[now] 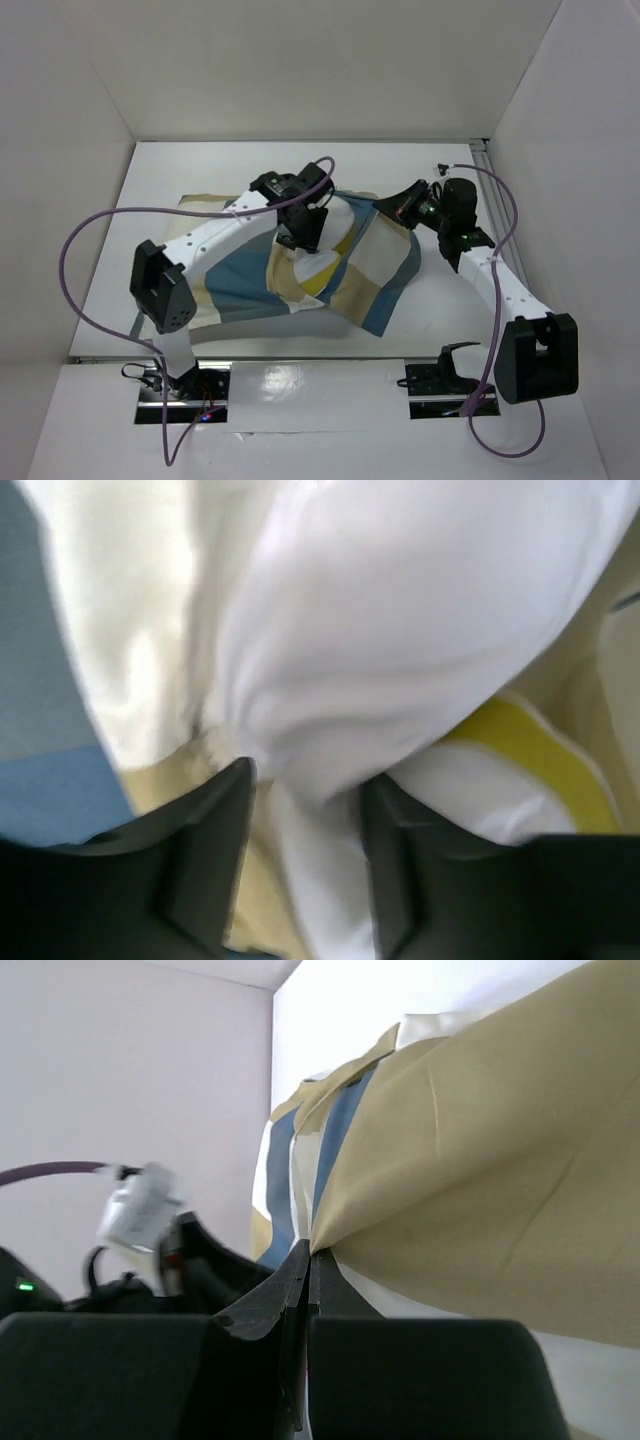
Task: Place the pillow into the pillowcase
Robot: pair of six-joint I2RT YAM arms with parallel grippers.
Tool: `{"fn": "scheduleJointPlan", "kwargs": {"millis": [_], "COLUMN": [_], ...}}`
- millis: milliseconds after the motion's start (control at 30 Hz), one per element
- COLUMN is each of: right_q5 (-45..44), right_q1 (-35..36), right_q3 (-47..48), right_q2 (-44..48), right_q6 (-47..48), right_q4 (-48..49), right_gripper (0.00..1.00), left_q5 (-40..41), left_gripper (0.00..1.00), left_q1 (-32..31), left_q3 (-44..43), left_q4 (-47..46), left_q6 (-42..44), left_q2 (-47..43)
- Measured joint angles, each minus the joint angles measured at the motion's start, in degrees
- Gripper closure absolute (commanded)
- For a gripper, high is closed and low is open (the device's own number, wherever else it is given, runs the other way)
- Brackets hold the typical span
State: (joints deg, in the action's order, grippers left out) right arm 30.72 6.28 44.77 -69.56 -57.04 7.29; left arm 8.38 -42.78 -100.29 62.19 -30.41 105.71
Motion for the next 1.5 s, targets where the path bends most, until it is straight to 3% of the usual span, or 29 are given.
{"fn": "scheduleJointPlan", "kwargs": {"millis": [100, 167, 300, 367, 400, 433, 467, 667, 767, 800, 833, 900, 1033, 1200, 1367, 1500], "right_q5": [0.33, 0.55, 0.04, -0.11, -0.11, -0.13, -0.11, 0.17, 0.39, 0.68, 1.14, 1.92, 0.9, -0.07, -2.27, -2.25], "right_q1": [-0.13, -0.28, -1.18, -1.68, -1.7, -1.79, -1.77, -0.72, 0.33, 0.66, 0.9, 1.11, 1.14, 1.2, 1.46, 1.57], "right_q3": [1.27, 2.54, 4.07, 4.09, 4.11, 4.17, 4.44, 7.17, 9.07, 10.01, 10.99, 13.73, 20.44, 25.9, 29.49, 33.79], "right_q2": [-0.02, -0.02, -0.24, -0.83, -1.29, -1.86, -2.36, -5.46, -6.47, -6.71, -6.86, -6.91, -6.91, -7.43, -10.16, -11.76], "right_q6": [1.42, 2.8, 5.01, 5.86, 6.23, 6.62, 6.91, 9.03, 10.67, 11.45, 12.5, 15.06, 20.96, 28.13, 34.05, 38.1], "right_q4": [-0.2, -0.48, -0.63, -0.72, -0.72, -0.87, -1.18, -2.86, -4.66, -5.86, -7.26, -11.34, -21.42, -32.37, -40.41, -44.22], "right_gripper": [1.0, 1.0, 1.0, 1.0, 1.0, 1.0, 1.0, 1.0, 1.0, 1.0, 1.0, 1.0, 1.0, 1.0, 1.0, 1.0], "left_q5": [-2.14, -4.37, -11.74, -15.26, -16.48, -17.68, -18.82, -26.27, -27.82, -27.98, -28.02, -28.04, -28.55, -28.85, -22.6, -16.55], "left_gripper": [0.58, 0.6, 0.22, 0.29, 0.36, 0.49, 0.54, 0.55, 0.62, 0.69, 0.9, 1.0, 1.0, 1.0, 1.0, 1.0], "left_q1": [2.43, 5.33, 10.93, 11.98, 12.04, 12.13, 12.15, 11.28, 10.21, 9.88, 9.64, 9.49, 10.99, 14.23, 15.85, 17.09], "left_q3": [2.08, 3.98, 9.03, 10.75, 11.37, 12.04, 12.7, 15.91, 14.71, 14.34, 14.12, 12.63, 9.11, 6.25, -5.53, -19.8], "left_q4": [-1.01, -1.4, -3.06, -4.13, -4.72, -5.38, -5.95, -12.33, -15.96, -17.51, -18.84, -20.76, -22.47, -23.15, -23.67, -21.57], "left_q6": [-0.24, 0.22, 1.88, 2.01, 2.01, 2.03, 1.88, 2.64, 1.38, 1.09, 0.39, 0.02, -1.4, -6.1, -10.64, -12.13], "left_q2": [-5.01, -7.87, -11.15, -11.58, -11.58, -11.58, -11.58, -8.83, -4.11, -2.36, -0.66, 3.67, 10.95, 13.6, 19.08, 26.77]}}
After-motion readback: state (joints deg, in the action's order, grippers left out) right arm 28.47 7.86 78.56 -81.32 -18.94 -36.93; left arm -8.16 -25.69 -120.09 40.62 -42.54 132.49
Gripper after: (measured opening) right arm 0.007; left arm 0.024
